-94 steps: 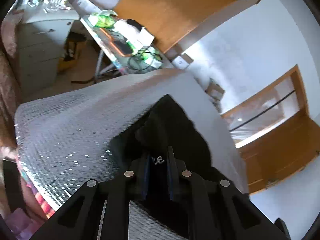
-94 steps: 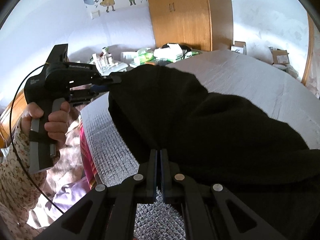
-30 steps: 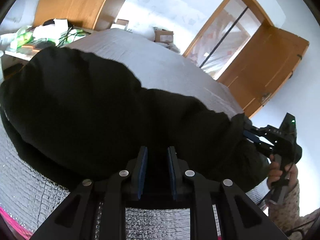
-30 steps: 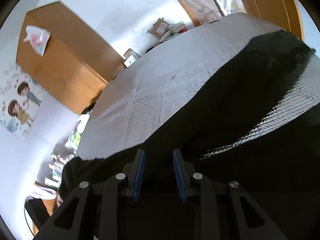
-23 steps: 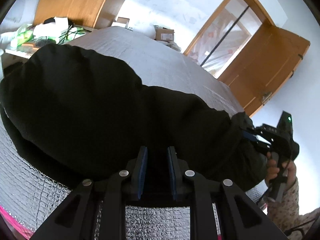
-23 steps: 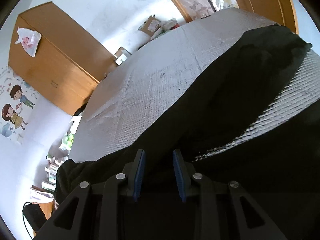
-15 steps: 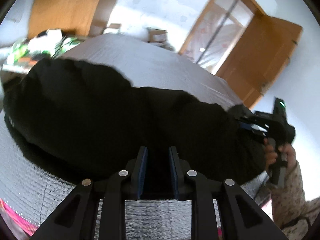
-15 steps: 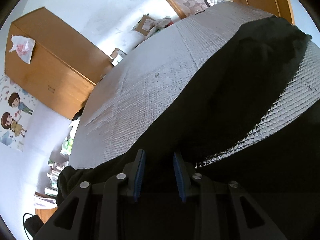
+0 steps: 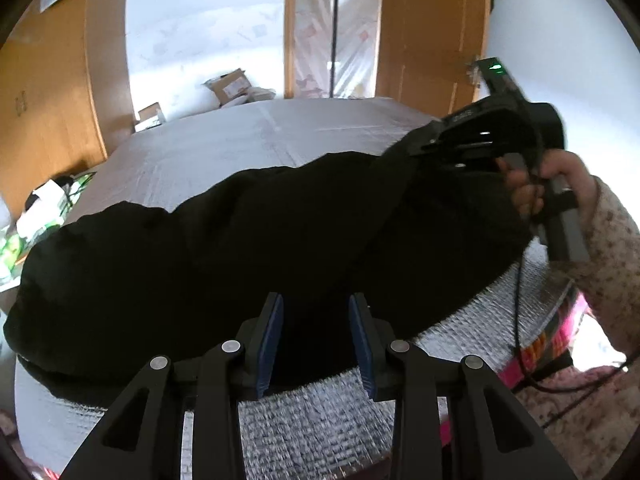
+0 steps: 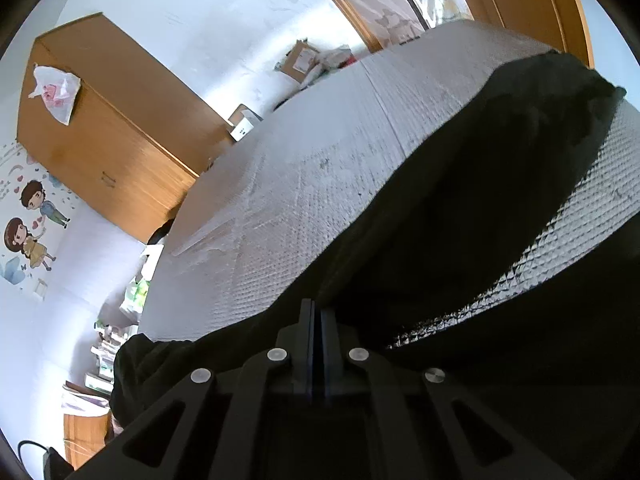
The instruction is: Fold clothes
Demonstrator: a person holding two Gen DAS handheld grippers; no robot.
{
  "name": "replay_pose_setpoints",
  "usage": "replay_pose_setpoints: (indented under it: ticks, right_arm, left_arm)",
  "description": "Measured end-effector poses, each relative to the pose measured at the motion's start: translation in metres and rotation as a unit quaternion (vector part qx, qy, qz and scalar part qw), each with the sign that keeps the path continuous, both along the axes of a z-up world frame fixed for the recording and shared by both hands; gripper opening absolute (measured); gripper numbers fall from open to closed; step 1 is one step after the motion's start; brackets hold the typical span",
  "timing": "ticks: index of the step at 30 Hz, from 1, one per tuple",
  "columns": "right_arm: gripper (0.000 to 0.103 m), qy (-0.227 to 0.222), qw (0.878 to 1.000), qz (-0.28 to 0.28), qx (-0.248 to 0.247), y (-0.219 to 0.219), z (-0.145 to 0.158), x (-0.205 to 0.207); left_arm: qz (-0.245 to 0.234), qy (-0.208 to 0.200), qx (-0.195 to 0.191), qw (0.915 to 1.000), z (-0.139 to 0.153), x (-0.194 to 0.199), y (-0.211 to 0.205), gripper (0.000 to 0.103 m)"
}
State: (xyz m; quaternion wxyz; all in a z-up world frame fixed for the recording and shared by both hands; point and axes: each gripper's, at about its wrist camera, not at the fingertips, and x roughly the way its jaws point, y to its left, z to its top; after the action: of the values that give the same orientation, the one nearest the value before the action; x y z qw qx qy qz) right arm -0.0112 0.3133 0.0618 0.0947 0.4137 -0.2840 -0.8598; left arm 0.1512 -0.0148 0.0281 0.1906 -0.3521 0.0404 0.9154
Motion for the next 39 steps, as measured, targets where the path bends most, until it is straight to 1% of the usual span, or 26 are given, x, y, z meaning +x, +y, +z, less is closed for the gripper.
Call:
replay_pose_setpoints:
  ticks: [4,11,15,17,18,19,21,25,32,35,39]
  right_arm:
    - [0.003,0.018,1.0,0.0,-0.003,0.002,0.011,0.005]
    - [0.003,0.058,0.998,0.004,0.013,0.0,0.033,0.013]
    - [0.003,0.07,0.997,0.009,0.015,0.002,0.041,0.018]
    - [0.003,0.075,0.997,0.01,0.016,0.003,0.044,0.02]
    - [0.003,0.077,0.997,0.01,0.016,0.003,0.045,0.021]
    - [0.003,0.081,0.996,0.01,0.018,0.003,0.047,0.022]
    - [0.003,0.092,0.995,0.01,0.03,0.001,0.052,0.026]
    - [0.003,0.113,0.992,0.01,0.053,-0.002,0.064,0.033]
    - [0.002,0.148,0.985,0.009,0.09,-0.009,0.084,0.046]
    - [0.002,0.161,0.982,0.009,0.101,-0.011,0.093,0.051]
    - [0.002,0.178,0.977,0.009,0.115,-0.013,0.105,0.058]
  left_arm:
    - [-0.012,0.004,-0.033,0.9994,-0.002,-0.001,0.014,0.035]
    - [0.003,0.006,-0.032,0.9995,-0.003,-0.008,0.015,0.035]
    - [0.012,0.008,-0.031,0.9994,-0.003,-0.012,0.015,0.035]
    - [0.016,0.008,-0.03,0.9994,-0.003,-0.014,0.016,0.028]
    - [0.018,0.009,-0.03,0.9993,-0.003,-0.015,0.016,0.022]
    - [0.02,0.009,-0.03,0.9993,-0.003,-0.016,0.016,0.014]
    - [0.025,0.009,-0.029,0.9992,-0.003,-0.018,0.016,0.008]
    - [0.035,0.029,-0.013,0.9989,0.009,-0.015,0.012,0.006]
    - [0.045,0.071,0.007,0.9964,0.033,-0.009,0.004,0.005]
    - [0.048,0.076,0.022,0.9957,0.04,-0.008,0.0,0.005]
    - [0.049,0.088,0.019,0.9947,0.047,-0.003,0.0,0.005]
